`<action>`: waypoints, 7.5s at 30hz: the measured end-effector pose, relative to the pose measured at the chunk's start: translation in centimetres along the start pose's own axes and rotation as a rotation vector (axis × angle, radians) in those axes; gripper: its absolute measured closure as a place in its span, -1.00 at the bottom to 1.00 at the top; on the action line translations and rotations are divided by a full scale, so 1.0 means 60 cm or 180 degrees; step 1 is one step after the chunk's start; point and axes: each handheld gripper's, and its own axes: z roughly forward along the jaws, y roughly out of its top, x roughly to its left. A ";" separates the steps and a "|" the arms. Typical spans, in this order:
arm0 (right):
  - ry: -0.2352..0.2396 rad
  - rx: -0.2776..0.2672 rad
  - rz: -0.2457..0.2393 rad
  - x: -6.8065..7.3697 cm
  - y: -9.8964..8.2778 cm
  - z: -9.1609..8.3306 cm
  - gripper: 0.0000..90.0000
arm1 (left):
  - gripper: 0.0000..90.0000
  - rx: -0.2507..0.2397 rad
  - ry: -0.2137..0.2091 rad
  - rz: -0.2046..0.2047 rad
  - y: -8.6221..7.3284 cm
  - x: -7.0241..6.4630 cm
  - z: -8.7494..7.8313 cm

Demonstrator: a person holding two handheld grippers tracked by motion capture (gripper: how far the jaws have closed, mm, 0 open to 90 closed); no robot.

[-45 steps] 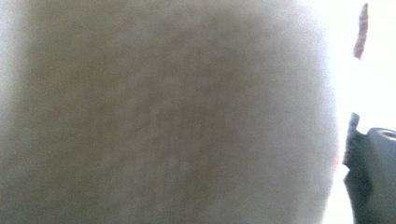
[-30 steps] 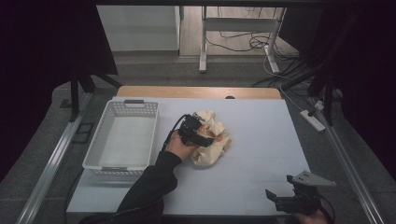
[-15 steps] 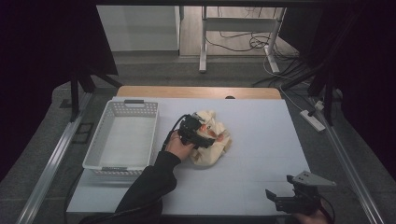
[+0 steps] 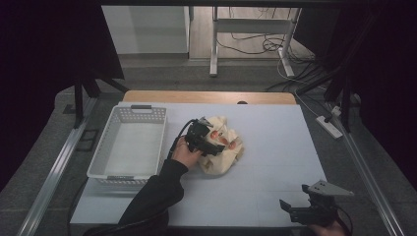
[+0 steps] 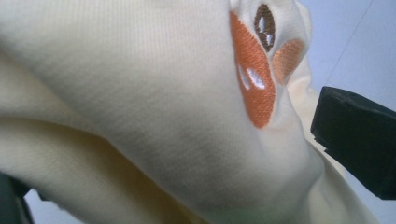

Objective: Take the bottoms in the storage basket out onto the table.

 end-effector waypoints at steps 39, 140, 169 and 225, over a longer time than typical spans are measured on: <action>-0.0003 0.0003 0.0005 0.000 0.000 0.000 -0.94 | -1.00 -0.0103 -0.0140 0.0061 -0.002 -0.003 -0.040; 0.0000 -0.0011 -0.0003 0.001 0.000 -0.001 -0.94 | -1.00 -0.0365 -0.0035 -0.0206 -0.086 -0.001 -0.181; 0.0032 -0.0062 0.0025 -0.001 0.000 -0.003 -0.95 | -1.00 -0.0479 -0.0016 -0.0361 -0.128 -0.012 -0.224; 0.0071 -0.0031 -0.0034 0.002 0.001 -0.002 -0.95 | -1.00 -0.0565 0.0088 -0.0583 -0.223 -0.026 -0.285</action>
